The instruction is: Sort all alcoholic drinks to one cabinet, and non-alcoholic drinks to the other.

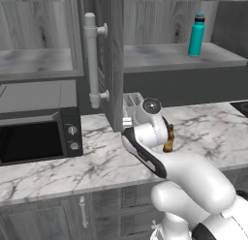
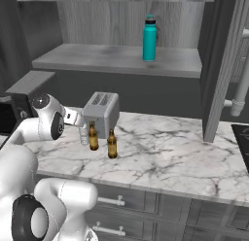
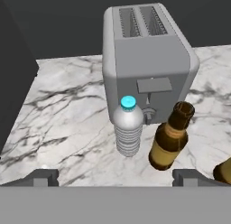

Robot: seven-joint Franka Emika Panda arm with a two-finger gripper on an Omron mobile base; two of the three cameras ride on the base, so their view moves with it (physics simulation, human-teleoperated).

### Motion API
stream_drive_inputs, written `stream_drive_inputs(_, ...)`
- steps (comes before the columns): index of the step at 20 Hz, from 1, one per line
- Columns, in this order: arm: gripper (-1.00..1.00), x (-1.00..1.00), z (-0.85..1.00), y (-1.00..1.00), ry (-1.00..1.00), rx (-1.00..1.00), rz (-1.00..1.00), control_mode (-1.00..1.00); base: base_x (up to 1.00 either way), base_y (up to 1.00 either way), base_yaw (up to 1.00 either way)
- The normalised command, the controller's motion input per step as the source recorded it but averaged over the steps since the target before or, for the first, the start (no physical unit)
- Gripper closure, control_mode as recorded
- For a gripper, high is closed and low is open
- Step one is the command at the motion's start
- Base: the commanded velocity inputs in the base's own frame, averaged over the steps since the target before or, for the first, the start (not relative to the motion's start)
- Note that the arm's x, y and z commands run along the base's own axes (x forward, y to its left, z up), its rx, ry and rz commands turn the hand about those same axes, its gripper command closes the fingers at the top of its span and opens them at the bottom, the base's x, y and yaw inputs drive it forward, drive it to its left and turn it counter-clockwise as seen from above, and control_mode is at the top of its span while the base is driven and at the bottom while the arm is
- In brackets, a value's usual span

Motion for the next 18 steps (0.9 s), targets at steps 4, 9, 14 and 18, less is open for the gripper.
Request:
stream_drive_inputs(4, -1.0, 0.1, -0.09, 0.03, 0.0, 0.0, -0.01, -1.0, 0.0, 0.0, 0.0)
stream_drive_inputs(9, -1.0, 0.05, -0.07, 0.0, 0.0, 0.0, -0.02, -1.0, 0.0, 0.0, 0.0)
stream_drive_inputs(14, -1.0, 0.05, -0.09, 0.0, 0.0, 0.0, -0.02, -1.0, 0.0, 0.0, 0.0)
stream_drive_inputs(18, -1.0, 0.07, -0.09, 0.0, 0.0, 0.0, -0.02, -1.0, 0.0, 0.0, 0.0)
